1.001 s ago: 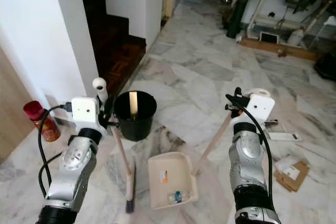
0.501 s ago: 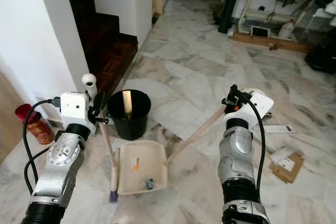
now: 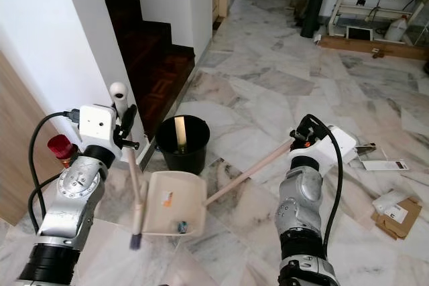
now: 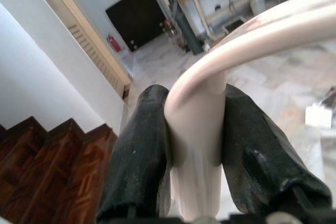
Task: Sweep floor
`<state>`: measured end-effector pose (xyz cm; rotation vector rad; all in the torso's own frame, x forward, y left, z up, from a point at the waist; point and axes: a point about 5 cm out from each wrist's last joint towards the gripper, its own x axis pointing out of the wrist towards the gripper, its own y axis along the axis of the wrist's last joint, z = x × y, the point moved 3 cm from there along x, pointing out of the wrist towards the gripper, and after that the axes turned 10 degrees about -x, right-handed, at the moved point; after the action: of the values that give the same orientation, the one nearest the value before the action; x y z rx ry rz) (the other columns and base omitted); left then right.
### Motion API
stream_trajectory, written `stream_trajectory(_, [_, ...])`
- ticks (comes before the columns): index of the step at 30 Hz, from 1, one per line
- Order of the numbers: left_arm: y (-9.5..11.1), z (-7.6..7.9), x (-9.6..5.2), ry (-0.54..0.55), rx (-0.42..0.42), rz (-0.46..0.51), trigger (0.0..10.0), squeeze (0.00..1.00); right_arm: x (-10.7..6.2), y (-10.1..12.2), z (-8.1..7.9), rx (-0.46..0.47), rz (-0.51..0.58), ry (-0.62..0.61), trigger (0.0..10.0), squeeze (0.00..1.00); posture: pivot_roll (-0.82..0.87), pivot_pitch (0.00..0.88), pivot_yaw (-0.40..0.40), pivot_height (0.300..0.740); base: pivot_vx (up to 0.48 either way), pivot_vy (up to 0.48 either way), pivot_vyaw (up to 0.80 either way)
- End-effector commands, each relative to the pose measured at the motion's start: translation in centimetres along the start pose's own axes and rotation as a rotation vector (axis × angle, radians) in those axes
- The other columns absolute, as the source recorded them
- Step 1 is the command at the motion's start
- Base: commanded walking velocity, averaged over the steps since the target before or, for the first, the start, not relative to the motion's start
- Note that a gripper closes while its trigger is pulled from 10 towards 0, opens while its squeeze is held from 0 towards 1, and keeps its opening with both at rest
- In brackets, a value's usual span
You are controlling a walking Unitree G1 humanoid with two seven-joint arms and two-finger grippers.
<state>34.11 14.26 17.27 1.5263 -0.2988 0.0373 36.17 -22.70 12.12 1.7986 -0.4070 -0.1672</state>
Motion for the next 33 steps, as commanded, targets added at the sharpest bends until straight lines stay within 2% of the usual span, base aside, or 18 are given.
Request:
stream_trajectory(1, [0.0, 0.2, -0.1, -0.01, 0.002, 0.008, 10.0, 0.0, 0.5, 2.6, -0.8, 0.003, 0.105, 0.016, 10.0, 0.0, 0.1, 0.0, 0.012, 0.74, 0.0, 0.0, 0.0])
stream_trajectory(6, [-0.4, 0.3, -0.5, -0.001, 0.005, 0.0, 10.0, 0.0, 0.8, 4.3, -1.8, -0.045, 0.164, 0.059, 10.0, 0.0, 0.1, 0.0, -0.007, 0.74, 0.0, 0.0, 0.0])
stream_trajectory(12, [-0.6, 0.1, -0.8, 0.009, 0.013, -0.009, 10.0, 0.0, 1.3, 5.4, -2.3, -0.031, 0.194, 0.061, 10.0, 0.0, 0.1, 0.0, -0.017, 0.74, 0.0, 0.0, 0.0])
stream_trajectory(17, [-1.5, 0.0, -1.4, 0.019, 0.018, -0.039, 10.0, 0.0, 1.8, 7.7, -2.5, -0.019, 0.259, 0.048, 10.0, 0.0, 0.09, 0.0, -0.016, 0.74, 0.0, 0.0, 0.0])
stream_trajectory(21, [-1.6, 0.3, -1.3, 0.015, 0.018, -0.044, 10.0, 0.0, 2.5, 9.2, -2.9, -0.007, 0.302, 0.046, 10.0, 0.0, 0.09, 0.003, -0.018, 0.74, 0.0, 0.0, 0.0])
stream_trajectory(25, [-1.6, 0.3, -1.2, 0.015, 0.019, -0.046, 10.0, 0.0, 2.7, 9.9, -3.5, -0.002, 0.318, 0.055, 10.0, 0.0, 0.09, 0.003, -0.017, 0.74, 0.0, 0.0, 0.0])
stream_trajectory(33, [-1.8, 0.3, -1.3, 0.017, 0.026, -0.058, 10.0, 0.0, 2.9, 10.3, -4.6, 0.014, 0.326, 0.088, 10.0, 0.0, 0.1, 0.005, -0.019, 0.74, 0.298, 0.0, 0.0])
